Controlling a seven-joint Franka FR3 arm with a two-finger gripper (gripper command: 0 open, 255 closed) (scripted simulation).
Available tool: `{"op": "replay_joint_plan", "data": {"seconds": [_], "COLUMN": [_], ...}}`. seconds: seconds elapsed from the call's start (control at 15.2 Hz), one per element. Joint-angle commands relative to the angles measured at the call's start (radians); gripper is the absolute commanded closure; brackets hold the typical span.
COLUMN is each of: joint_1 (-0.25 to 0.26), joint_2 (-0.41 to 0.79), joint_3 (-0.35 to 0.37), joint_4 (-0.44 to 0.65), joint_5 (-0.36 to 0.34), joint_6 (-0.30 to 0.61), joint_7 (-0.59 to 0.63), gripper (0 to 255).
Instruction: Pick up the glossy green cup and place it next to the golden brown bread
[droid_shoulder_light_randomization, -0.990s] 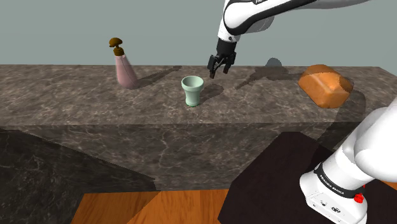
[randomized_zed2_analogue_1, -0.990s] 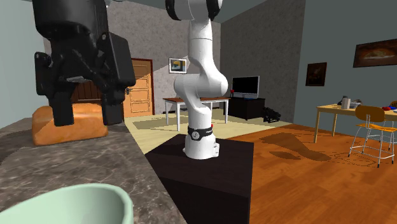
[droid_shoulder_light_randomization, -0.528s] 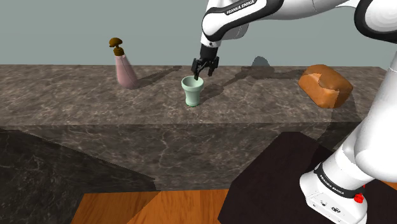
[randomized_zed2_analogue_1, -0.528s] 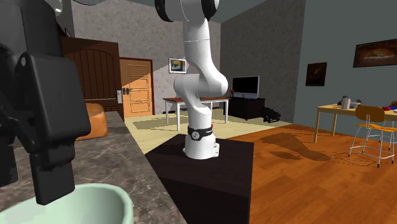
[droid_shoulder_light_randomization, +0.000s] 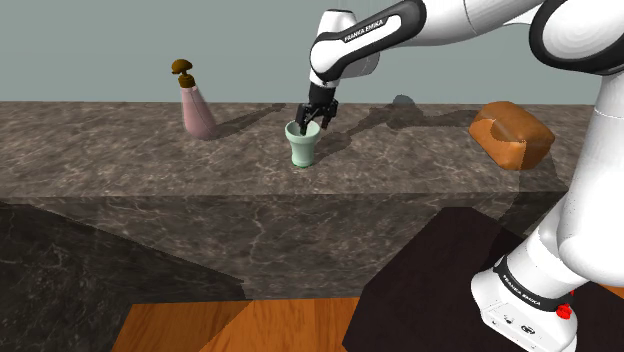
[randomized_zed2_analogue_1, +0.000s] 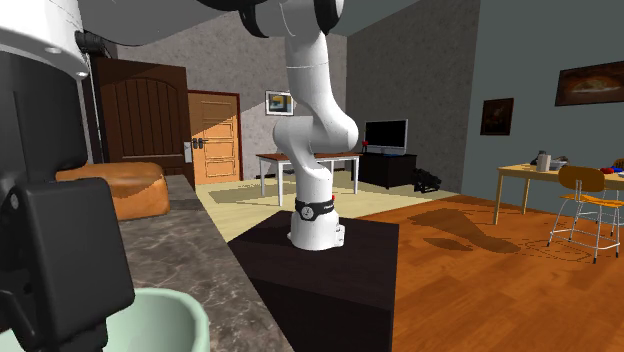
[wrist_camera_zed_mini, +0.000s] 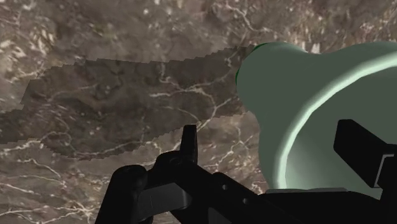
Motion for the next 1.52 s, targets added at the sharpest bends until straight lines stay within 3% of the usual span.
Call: {"op": "replay_joint_plan", "data": {"seconds": [0.0,0.4,0.46,1.06,1.45], "joint_1": [0.001,0.001,0.001,0.001,0.001], "joint_2": [0.004,0.004,0.004,0.004,-0.028], "joint_3": [0.001,0.001,0.001,0.001,-0.001], "joint_4": [-0.004,-0.004,-0.004,-0.004,0.033], "joint_5": [0.001,0.001,0.001,0.001,-0.006], "joint_6": [0.009,0.008,0.008,0.009,-0.060], "joint_7": [0.000,0.000,0.000,0.000,0.012], "gripper": [0,0,255,255,255]}}
